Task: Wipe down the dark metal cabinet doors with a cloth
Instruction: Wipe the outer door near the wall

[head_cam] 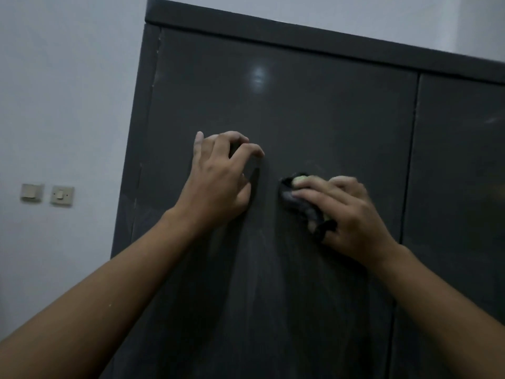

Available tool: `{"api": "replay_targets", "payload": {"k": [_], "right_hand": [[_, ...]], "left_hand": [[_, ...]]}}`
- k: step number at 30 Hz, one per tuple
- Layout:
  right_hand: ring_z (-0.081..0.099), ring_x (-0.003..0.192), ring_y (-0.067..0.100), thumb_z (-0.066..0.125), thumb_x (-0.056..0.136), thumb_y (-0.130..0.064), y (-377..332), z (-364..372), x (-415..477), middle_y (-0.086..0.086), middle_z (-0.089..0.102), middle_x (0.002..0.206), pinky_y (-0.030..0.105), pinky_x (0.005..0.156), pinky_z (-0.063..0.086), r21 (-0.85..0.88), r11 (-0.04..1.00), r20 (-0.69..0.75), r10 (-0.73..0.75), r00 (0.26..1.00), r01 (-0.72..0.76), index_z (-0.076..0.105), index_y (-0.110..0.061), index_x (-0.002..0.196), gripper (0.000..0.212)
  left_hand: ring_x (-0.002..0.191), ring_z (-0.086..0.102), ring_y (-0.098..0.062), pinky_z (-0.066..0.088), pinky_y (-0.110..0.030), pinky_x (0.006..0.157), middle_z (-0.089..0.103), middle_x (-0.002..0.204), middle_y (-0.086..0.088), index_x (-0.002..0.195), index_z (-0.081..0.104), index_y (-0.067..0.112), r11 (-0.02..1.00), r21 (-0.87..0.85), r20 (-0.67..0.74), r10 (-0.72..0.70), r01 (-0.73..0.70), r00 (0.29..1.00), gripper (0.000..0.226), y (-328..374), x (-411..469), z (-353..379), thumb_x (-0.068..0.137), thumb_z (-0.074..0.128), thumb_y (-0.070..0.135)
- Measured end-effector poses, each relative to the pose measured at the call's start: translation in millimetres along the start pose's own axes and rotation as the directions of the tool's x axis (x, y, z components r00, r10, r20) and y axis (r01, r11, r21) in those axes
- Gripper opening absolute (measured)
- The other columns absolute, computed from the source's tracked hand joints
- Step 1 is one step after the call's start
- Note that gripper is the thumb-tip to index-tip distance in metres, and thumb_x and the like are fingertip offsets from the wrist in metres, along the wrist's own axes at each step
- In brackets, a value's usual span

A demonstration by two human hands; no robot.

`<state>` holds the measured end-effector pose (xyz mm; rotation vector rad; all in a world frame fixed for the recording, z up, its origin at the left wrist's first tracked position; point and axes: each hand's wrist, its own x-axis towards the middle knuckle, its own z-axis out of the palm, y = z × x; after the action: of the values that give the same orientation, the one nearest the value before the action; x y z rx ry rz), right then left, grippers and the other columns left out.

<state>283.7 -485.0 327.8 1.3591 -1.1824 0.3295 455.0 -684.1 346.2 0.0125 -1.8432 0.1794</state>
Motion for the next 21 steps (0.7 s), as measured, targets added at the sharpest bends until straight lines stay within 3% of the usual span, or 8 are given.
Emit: {"api": "replay_targets", "payload": {"k": [2,5,6,8,12,16,18,21], "right_hand": [[0.054,0.097,0.024,0.065,0.085,-0.018,23,-10,-9,-0.004,0.057,0.141,0.030,0.092,0.039,-0.006,0.983,-0.140,0.179,0.974,-0.181,0.065,-0.016,0.127,0.042],[0.041,0.098,0.014,0.062,0.079,-0.014,29,-10,-11,-0.002,0.058,0.139,0.030,0.088,0.039,0.040,0.890,-0.311,0.443,0.841,-0.454,0.065,-0.014,0.127,0.048],[0.043,0.099,0.015,0.062,0.078,-0.013,23,-8,-12,-0.001,0.058,0.139,0.029,0.087,0.038,0.033,0.889,-0.316,0.443,0.839,-0.457,0.065,-0.014,0.126,0.048],[0.051,0.098,0.023,0.066,0.078,-0.012,13,-4,-20,-0.002,0.057,0.140,0.027,0.088,0.037,0.010,0.941,-0.227,0.331,0.916,-0.337,0.066,-0.014,0.127,0.049],[0.054,0.096,0.029,0.071,0.083,-0.015,33,-21,-30,-0.008,0.055,0.143,0.039,0.086,0.045,-0.034,0.995,-0.037,0.092,0.995,-0.093,0.066,-0.018,0.129,0.047],[0.053,0.095,0.030,0.061,0.081,-0.020,57,-27,-5,-0.010,0.057,0.140,0.040,0.086,0.045,-0.007,0.927,-0.214,0.365,0.906,-0.375,0.066,-0.020,0.128,0.047],[0.052,0.094,0.028,0.058,0.080,-0.022,46,-17,15,-0.010,0.060,0.137,0.041,0.083,0.046,0.028,0.893,-0.265,0.440,0.858,-0.449,0.067,-0.020,0.125,0.046],[0.054,0.095,0.026,0.057,0.082,-0.025,11,3,30,-0.009,0.060,0.137,0.040,0.083,0.045,0.081,0.946,-0.178,0.322,0.930,-0.313,0.068,-0.022,0.123,0.042]], "left_hand": [[0.124,0.041,-0.032,0.011,-0.064,0.116,0.048,0.129,-0.009,0.126,0.059,0.020,0.998,0.027,0.041,0.063,-0.064,0.997,0.047,4,0,4,0.084,0.039,0.027],[0.123,0.044,-0.031,0.010,-0.062,0.117,0.051,0.128,-0.009,0.123,0.062,0.020,0.994,0.042,0.063,0.096,-0.099,0.993,0.048,17,6,14,0.086,0.035,0.033],[0.122,0.045,-0.030,0.011,-0.061,0.117,0.052,0.127,-0.009,0.122,0.062,0.019,0.994,0.037,0.059,0.096,-0.098,0.994,0.047,24,9,18,0.086,0.036,0.033],[0.120,0.047,-0.030,0.013,-0.061,0.117,0.054,0.125,-0.009,0.121,0.064,0.019,0.994,0.027,0.041,0.103,-0.104,0.994,0.044,39,14,27,0.087,0.038,0.031],[0.119,0.045,-0.030,0.013,-0.057,0.118,0.053,0.121,-0.010,0.122,0.061,0.016,0.997,-0.020,0.002,0.072,-0.072,0.997,0.045,62,19,43,0.084,0.039,0.027],[0.116,0.048,-0.031,0.015,-0.055,0.119,0.053,0.118,-0.010,0.122,0.059,0.016,0.999,-0.020,-0.038,0.027,-0.028,0.999,0.047,65,20,45,0.080,0.039,0.023],[0.118,0.046,-0.031,0.015,-0.043,0.120,0.053,0.119,-0.011,0.124,0.058,0.015,0.999,-0.023,-0.067,0.024,-0.026,0.997,0.049,61,19,46,0.079,0.042,0.019],[0.117,0.041,-0.040,0.012,-0.010,0.105,0.050,0.118,-0.017,0.122,0.058,0.011,0.998,-0.053,-0.164,-0.049,0.041,0.985,0.046,54,18,44,0.078,0.045,0.012]]}}
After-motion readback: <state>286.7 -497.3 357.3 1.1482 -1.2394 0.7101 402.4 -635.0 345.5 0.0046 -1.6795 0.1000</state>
